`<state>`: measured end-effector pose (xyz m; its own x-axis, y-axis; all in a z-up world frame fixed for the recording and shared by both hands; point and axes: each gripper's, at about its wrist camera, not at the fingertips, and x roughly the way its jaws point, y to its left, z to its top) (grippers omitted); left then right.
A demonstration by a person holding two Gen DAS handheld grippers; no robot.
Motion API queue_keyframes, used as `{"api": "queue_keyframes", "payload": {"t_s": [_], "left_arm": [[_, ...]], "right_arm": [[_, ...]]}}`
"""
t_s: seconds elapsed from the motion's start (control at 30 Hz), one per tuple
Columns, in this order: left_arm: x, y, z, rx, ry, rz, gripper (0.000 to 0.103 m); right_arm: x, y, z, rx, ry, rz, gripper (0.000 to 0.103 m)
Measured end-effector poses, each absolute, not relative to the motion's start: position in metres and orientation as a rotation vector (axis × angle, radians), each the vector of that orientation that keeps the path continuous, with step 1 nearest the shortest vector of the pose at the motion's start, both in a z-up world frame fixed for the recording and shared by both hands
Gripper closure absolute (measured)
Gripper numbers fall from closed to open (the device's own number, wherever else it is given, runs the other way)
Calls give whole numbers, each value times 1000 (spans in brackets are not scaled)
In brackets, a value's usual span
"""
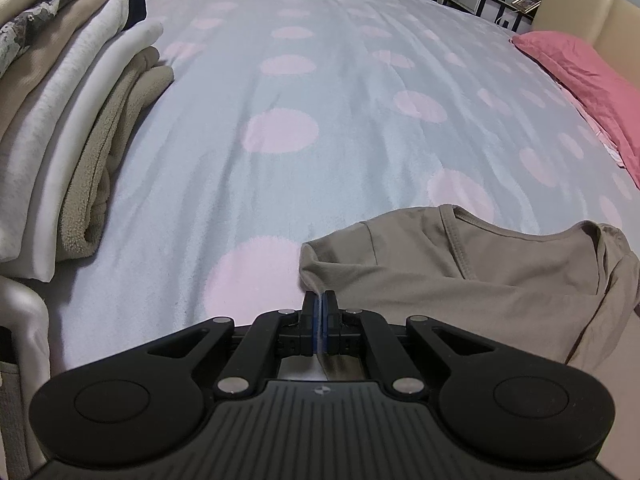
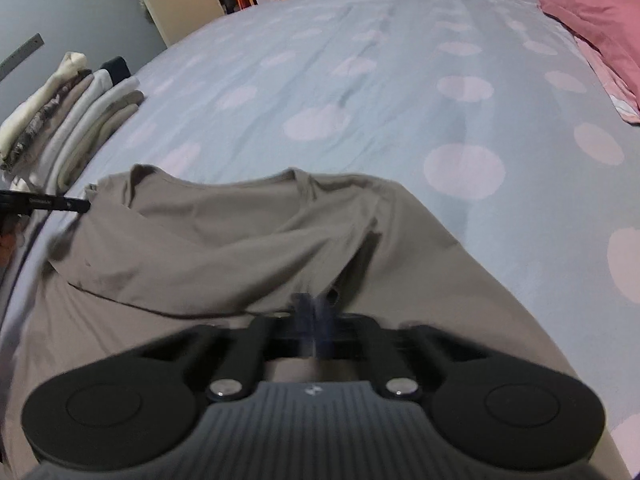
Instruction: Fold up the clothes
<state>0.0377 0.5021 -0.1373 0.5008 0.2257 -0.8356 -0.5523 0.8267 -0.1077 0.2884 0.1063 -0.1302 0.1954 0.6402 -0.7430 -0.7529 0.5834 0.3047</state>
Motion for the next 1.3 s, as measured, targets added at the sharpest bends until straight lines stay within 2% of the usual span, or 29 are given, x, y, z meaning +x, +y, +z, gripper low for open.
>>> {"api": "queue_keyframes", "payload": {"t_s": [0.23, 0.37, 0.5, 0.57, 0.6, 0.63, 0.83, 0.9, 0.97, 1.0, 1.03, 1.07, 1.3], "left_arm": [[37, 503, -136, -394, 937, 493, 103], [38, 503, -135, -390, 940, 498, 103], [38, 504, -136, -394, 946, 496, 103], [37, 505, -136, -403, 942, 490, 103], [37, 506, -137, -407, 940, 487, 102], [37, 507, -137, -411, 936, 481, 102], [33, 511, -139, -431, 904, 495, 95], [33, 511, -141, -430, 904, 493, 94], [33, 510, -141, -434, 898, 488, 94], [34, 509, -140, -431, 889, 481, 94], [34, 508, -139, -426, 879, 473, 95], [34, 507, -137, -422, 870, 466, 103], [37, 504, -122, -410, 801, 492, 103]], "right_arm": [[309, 89, -113, -38, 1184, 970, 102], [316, 74, -131, -80, 1337, 879, 102], [317, 68, -139, -114, 1384, 847, 99], [319, 66, -134, -111, 1355, 844, 90], [320, 63, -128, -84, 1325, 850, 80], [322, 61, -123, -58, 1294, 856, 75], [314, 80, -114, -7, 1043, 804, 70], [310, 90, -120, -30, 1034, 795, 70], [307, 98, -127, -72, 1046, 803, 74], [305, 101, -128, -100, 1045, 813, 92], [303, 102, -127, -115, 1033, 824, 102], [302, 102, -126, -124, 1017, 836, 102], [308, 94, -114, -78, 929, 778, 103]]}}
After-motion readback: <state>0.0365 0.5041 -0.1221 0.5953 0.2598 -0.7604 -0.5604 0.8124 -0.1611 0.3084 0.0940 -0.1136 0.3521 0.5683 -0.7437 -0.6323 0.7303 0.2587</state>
